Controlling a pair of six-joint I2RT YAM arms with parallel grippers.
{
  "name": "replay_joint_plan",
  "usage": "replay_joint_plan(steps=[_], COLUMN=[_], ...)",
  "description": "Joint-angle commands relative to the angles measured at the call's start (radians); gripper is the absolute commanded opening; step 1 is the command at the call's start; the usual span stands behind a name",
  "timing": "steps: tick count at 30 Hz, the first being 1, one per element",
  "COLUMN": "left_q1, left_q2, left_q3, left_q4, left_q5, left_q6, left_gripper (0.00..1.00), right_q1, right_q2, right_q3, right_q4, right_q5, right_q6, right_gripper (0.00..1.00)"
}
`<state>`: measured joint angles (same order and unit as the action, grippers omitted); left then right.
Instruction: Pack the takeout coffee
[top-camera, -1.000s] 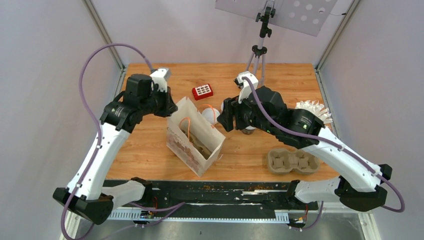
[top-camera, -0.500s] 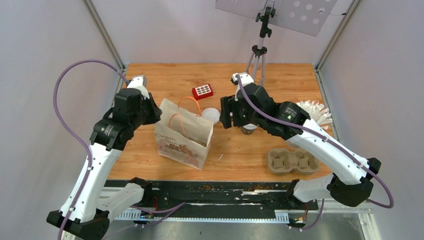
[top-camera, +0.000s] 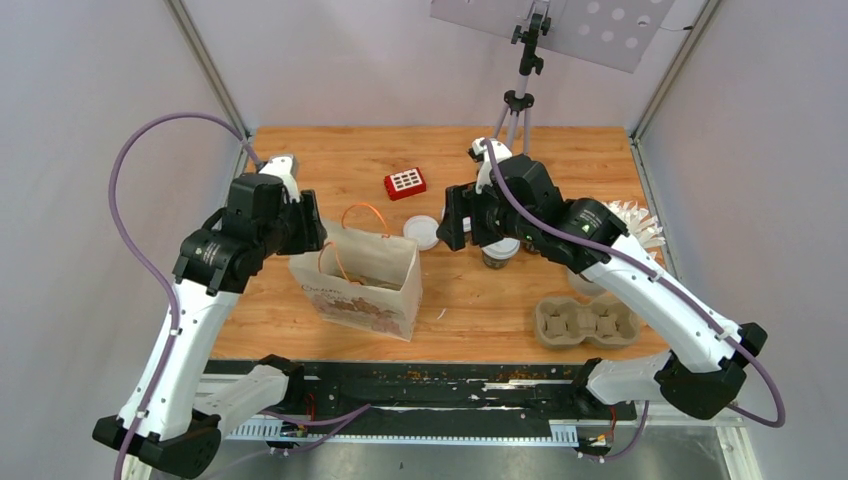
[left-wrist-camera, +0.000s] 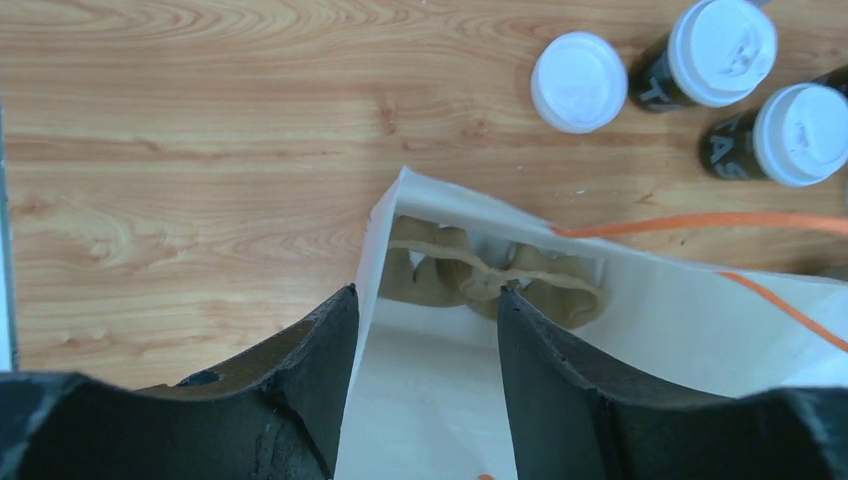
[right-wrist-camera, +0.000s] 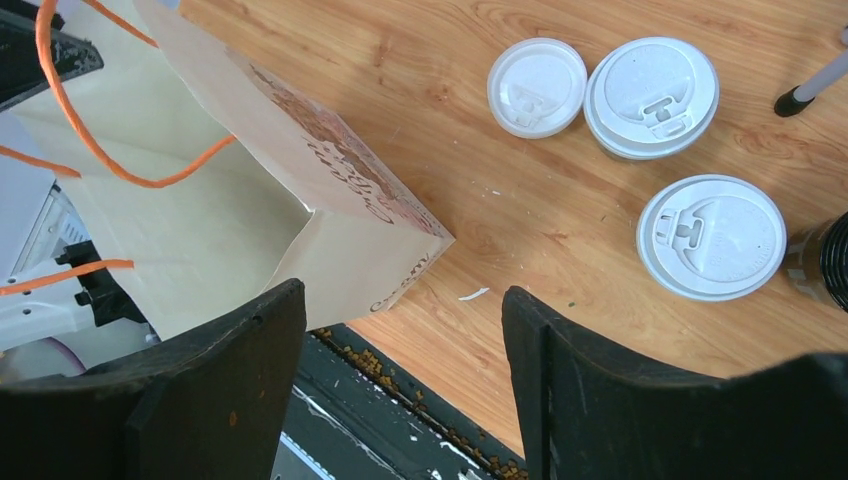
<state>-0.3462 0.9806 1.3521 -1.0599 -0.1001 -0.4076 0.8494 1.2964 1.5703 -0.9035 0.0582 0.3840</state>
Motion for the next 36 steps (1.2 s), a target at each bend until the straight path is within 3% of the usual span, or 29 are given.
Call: replay_joint_plan(steps=[1,6,11,17,23,36], left_q1=[0.003,0.004,0.004,0.004,0.004,0.006], left_q2=[0.002,-0.038,-0.076,-0.04,-0.015,-0.096], left_q3=[-0.007,-0.047,-0.101,-0.074,-0.064,-0.195], left_q4=[-0.081,-0.094,-0.019,0.004,0.083,0.318], left_q5=[-0.021,0.041,0.093,0.135,0.111,0.074], left_q6=[0.107,0.119,0.121,0.093,0.019,-0.06], left_gripper=[0.61,0.57,0.32,0.07,0.0,0.0], right_q1=[-0.001,-0.015,-0.017,-0.016,-0.019,-0.096], right_q2=[0.022,0.068,0.069,0.058,0.069,0.11], right_q3=[0.014,0.101,0.071,0.046,0.041,0.105], right_q4=[0.053,-0.009,-0.011,0.065,0.073,0.073], right_q5=[0.024,0.03,0.03,-0.113,-0.066,-0.069], right_q6=[0.04,0.092,0.055,0.04,-0.001,-0.09], right_gripper=[0.73,0.76,0.74,0.73,0.73,0.74])
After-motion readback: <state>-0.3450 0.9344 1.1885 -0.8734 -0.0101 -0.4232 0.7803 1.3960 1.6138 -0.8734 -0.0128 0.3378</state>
